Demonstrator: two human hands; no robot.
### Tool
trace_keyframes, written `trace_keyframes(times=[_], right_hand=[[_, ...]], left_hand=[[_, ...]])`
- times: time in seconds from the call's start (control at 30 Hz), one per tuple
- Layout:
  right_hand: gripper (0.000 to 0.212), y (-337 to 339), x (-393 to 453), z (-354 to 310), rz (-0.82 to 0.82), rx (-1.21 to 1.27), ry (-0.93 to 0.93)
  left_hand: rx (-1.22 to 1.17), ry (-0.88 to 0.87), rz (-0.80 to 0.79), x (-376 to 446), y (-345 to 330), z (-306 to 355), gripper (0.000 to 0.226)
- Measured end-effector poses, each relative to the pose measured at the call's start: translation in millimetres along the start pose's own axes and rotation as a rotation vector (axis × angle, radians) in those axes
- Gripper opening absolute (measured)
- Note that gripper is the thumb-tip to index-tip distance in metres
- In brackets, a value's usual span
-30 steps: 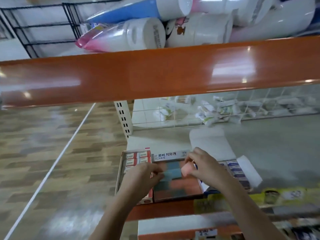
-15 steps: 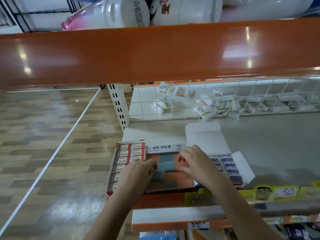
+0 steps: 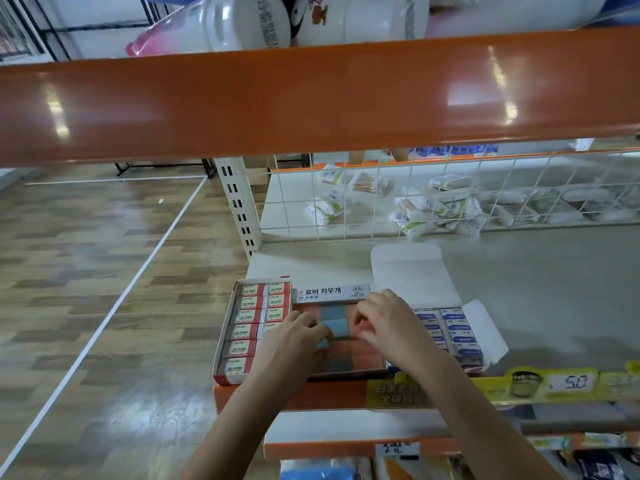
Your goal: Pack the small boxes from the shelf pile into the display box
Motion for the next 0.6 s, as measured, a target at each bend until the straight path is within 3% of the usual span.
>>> trace_keyframes(times=[0.47, 0.6], right_hand=[[0.017, 8.3, 6.9, -7.9, -0.074, 0.002, -0.051], [0.021, 33.3, 13.6, -9.1, -0.008, 0.07, -0.054]], left_hand=[[-0.027, -0.083, -0.009, 9.6, 10.3, -14.3, 0.029], [0.015, -0.155, 0.048, 43.5, 33.2, -8.5, 0.03]])
Point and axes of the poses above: each hand's wrist, its own x-axis towards the middle knuckle, its own y-axis out of the back of the hand, z = x × y, the point moved 3 cm from there along x, towards the middle knuckle, and after that the axes turned 8 degrees about x, right-handed, at the moved point
